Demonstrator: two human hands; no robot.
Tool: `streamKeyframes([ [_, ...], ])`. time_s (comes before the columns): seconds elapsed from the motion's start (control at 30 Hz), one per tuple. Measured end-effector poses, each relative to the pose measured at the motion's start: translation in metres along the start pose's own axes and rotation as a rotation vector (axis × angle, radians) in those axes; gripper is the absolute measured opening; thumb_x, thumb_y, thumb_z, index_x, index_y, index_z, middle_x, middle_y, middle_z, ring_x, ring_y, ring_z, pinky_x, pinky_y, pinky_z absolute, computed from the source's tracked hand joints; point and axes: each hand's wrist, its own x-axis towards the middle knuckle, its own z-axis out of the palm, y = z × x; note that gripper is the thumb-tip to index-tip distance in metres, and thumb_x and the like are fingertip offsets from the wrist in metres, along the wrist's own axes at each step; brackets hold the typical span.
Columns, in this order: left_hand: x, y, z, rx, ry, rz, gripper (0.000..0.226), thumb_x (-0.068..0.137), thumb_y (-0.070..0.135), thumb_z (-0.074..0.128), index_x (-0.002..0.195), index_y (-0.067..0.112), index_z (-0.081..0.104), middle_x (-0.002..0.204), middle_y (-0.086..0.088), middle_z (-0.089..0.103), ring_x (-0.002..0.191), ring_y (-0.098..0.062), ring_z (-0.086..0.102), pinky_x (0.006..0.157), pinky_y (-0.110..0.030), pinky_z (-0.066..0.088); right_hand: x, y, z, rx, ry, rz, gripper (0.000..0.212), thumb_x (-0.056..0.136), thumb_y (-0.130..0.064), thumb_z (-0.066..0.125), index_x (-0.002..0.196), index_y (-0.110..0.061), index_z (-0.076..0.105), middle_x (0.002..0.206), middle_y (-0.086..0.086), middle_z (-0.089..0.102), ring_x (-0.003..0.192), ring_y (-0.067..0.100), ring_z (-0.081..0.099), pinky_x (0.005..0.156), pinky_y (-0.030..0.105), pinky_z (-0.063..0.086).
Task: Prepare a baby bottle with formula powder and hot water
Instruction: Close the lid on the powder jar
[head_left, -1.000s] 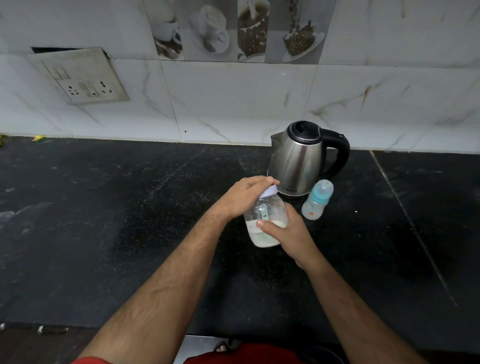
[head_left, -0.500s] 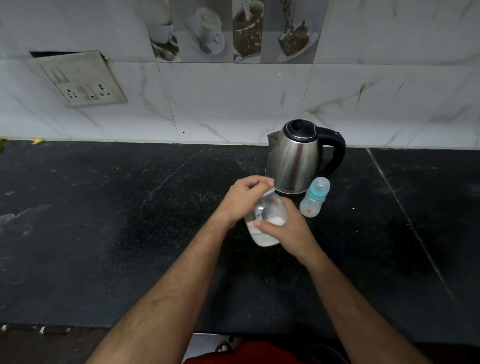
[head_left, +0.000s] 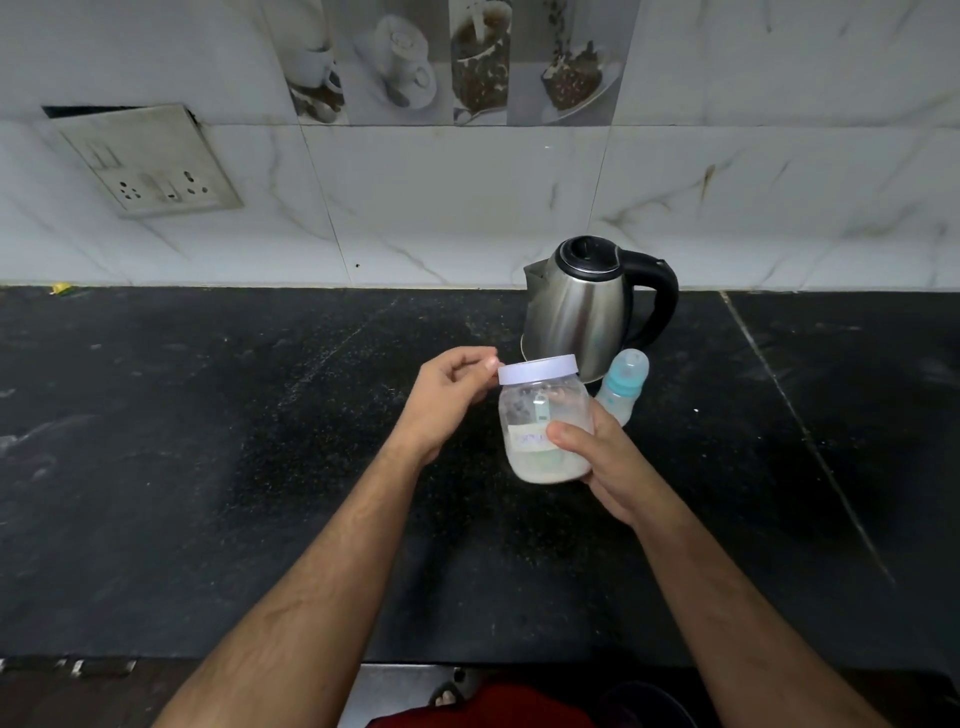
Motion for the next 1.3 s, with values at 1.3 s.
streamKeyframes([
  [1.3, -0.019, -0.009, 0.004, -0.193, -0.304, -0.119, 0.051, 0.096, 0.040, 0.049, 0.137, 0.011, 0.055, 0.132, -0.014, 0.064, 0.124, -0.029, 0.061, 0.102, -0.041, 0.051, 0.008, 0.010, -0.004, 0.024, -0.003, 0.018, 0.101, 0.061, -0.025, 0.083, 0.145, -0.015, 0.028, 0.143, 0.013, 0.051, 0.131, 0.026, 0.053, 0.109, 0.049, 0.043],
])
